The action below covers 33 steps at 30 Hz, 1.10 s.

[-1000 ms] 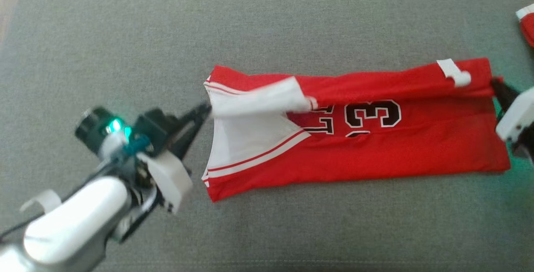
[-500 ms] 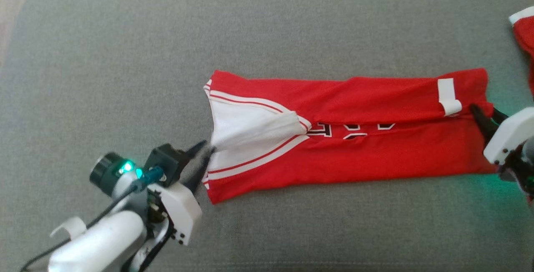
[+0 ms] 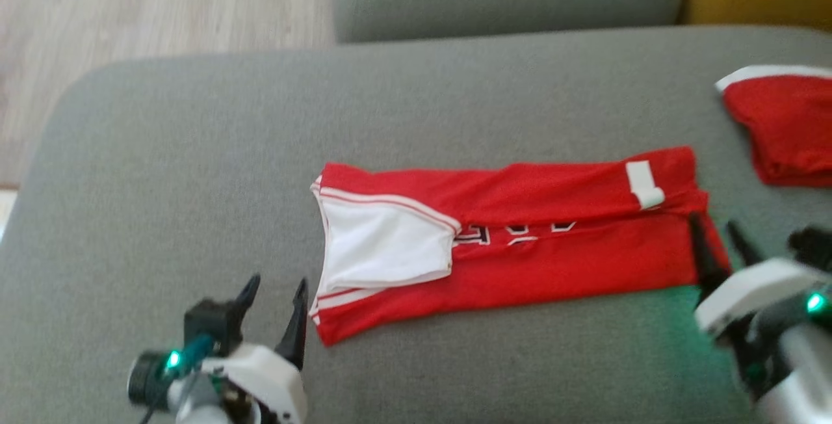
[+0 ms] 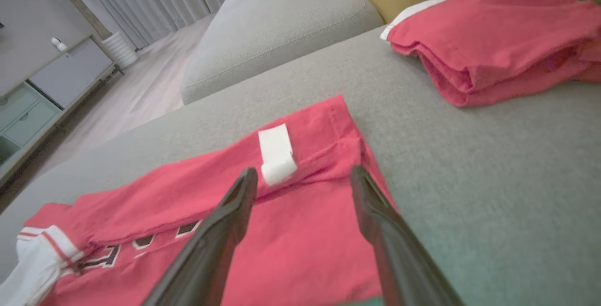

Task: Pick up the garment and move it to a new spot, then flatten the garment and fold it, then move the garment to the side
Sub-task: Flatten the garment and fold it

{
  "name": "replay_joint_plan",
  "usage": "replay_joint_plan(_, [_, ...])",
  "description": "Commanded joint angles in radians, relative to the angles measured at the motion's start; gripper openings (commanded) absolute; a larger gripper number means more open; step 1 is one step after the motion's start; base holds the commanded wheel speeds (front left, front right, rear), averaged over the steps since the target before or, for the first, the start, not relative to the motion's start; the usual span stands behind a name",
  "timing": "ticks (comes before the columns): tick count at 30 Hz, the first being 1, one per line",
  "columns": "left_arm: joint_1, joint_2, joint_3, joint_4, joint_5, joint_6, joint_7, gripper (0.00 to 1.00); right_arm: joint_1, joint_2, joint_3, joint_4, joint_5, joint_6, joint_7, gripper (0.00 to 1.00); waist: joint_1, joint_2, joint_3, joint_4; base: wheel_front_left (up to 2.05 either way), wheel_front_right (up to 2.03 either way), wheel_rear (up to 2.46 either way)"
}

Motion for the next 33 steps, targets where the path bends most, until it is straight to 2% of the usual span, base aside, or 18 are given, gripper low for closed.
replay_joint_plan(1, [-0.012,0.012,0.063,-0.027,-0.004,0.015,-0.018,1.00,0.013,0.008,0.004,-0.040,-0.011,0.007,-0.023,1.00,0.0001,-0.0001,-0.050,-0.023,0.00,0.00,0.00])
replay_joint_plan(4, [0.054,-0.016,0.120,-0.054,0.008,0.046,-0.028,1.00,0.058,0.046,-0.011,-0.066,-0.058,0.007,-0.059,1.00,0.0001,-0.0001,-0.074,-0.031,0.00,0.00,0.00])
replay_joint_plan(6, [0.092,-0.044,0.173,-0.093,0.053,0.057,-0.029,1.00,0.084,0.066,-0.027,-0.075,-0.087,0.007,-0.078,1.00,0.0001,-0.0001,-0.087,-0.032,0.00,0.00,0.00])
replay_joint_plan(10, [0.200,-0.083,0.293,-0.156,0.163,0.041,-0.029,1.00,0.122,0.099,-0.052,-0.091,-0.140,0.007,-0.119,1.00,0.0001,-0.0001,-0.109,-0.032,0.00,0.00,0.00])
replay_joint_plan(14, [0.304,-0.139,0.371,-0.183,0.279,0.024,-0.029,1.00,0.149,0.109,-0.083,-0.076,-0.212,0.007,-0.151,1.00,0.0001,-0.0001,-0.125,-0.024,0.00,0.00,0.00])
replay_joint_plan(19, [0.384,-0.200,0.414,-0.187,0.397,-0.026,-0.029,1.00,0.142,0.129,-0.151,-0.024,-0.268,0.007,-0.143,1.00,0.0001,-0.0001,-0.124,0.010,0.00,0.00,0.00])
replay_joint_plan(21, [0.400,-0.233,0.428,-0.180,0.446,-0.057,-0.030,1.00,0.098,0.142,-0.210,0.020,-0.277,0.007,-0.112,1.00,0.0001,-0.0001,-0.114,0.034,0.00,0.00,0.00])
replay_joint_plan(24, [0.398,-0.268,0.438,-0.167,0.497,-0.097,-0.030,1.00,0.014,0.128,-0.280,0.103,-0.321,0.007,-0.044,1.00,0.0001,-0.0001,-0.091,0.068,0.00,0.00,0.00])
replay_joint_plan(33, [0.388,-0.318,0.469,-0.134,0.550,-0.162,-0.030,1.00,-0.170,0.082,-0.378,0.315,-0.440,0.007,0.104,1.00,0.0001,-0.0001,-0.035,0.100,0.00,0.00,0.00])
